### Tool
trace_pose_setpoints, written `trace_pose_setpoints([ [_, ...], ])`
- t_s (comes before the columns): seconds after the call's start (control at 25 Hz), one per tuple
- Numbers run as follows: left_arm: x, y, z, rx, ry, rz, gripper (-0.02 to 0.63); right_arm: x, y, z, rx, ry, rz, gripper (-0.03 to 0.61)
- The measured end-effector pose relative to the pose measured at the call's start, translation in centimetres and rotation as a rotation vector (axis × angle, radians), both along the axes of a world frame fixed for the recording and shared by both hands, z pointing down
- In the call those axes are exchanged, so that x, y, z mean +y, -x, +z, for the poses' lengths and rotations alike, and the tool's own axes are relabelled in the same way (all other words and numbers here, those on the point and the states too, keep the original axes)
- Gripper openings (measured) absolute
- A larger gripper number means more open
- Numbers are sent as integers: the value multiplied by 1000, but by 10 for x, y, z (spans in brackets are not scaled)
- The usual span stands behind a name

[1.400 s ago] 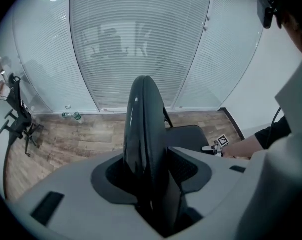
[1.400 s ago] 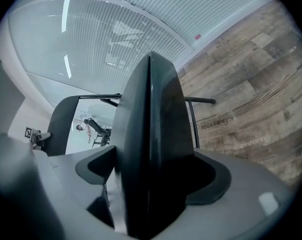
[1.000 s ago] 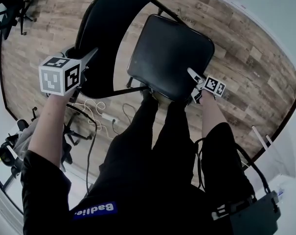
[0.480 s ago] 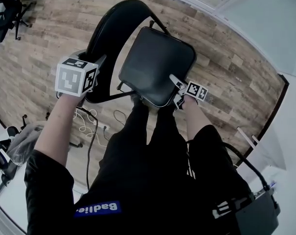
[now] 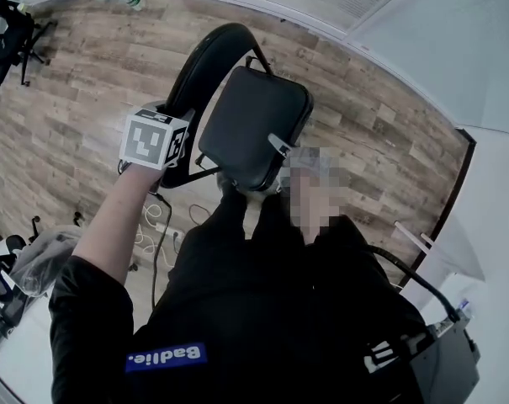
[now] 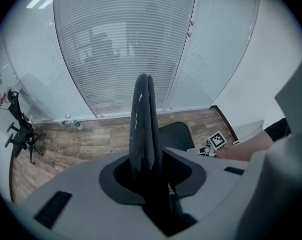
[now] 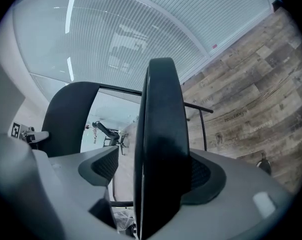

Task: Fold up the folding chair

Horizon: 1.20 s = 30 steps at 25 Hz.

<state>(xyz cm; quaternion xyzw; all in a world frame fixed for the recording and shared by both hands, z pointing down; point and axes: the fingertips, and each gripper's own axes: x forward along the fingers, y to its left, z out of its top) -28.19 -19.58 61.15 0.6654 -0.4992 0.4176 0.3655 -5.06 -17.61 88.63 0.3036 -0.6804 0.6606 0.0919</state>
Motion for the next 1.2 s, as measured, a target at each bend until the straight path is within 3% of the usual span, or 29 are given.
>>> trace_pose_setpoints([
  [0.52, 9, -30, -41, 135, -25, 7, 75, -11, 86, -82, -3, 2, -24, 351],
  [0.88, 11, -30, -57, 138, -38, 6, 75, -16, 152, -116, -11, 25, -94, 336],
  [1.2, 12, -21, -62, 140, -52, 2, 75, -13, 183, -125, 87, 49, -175, 337],
])
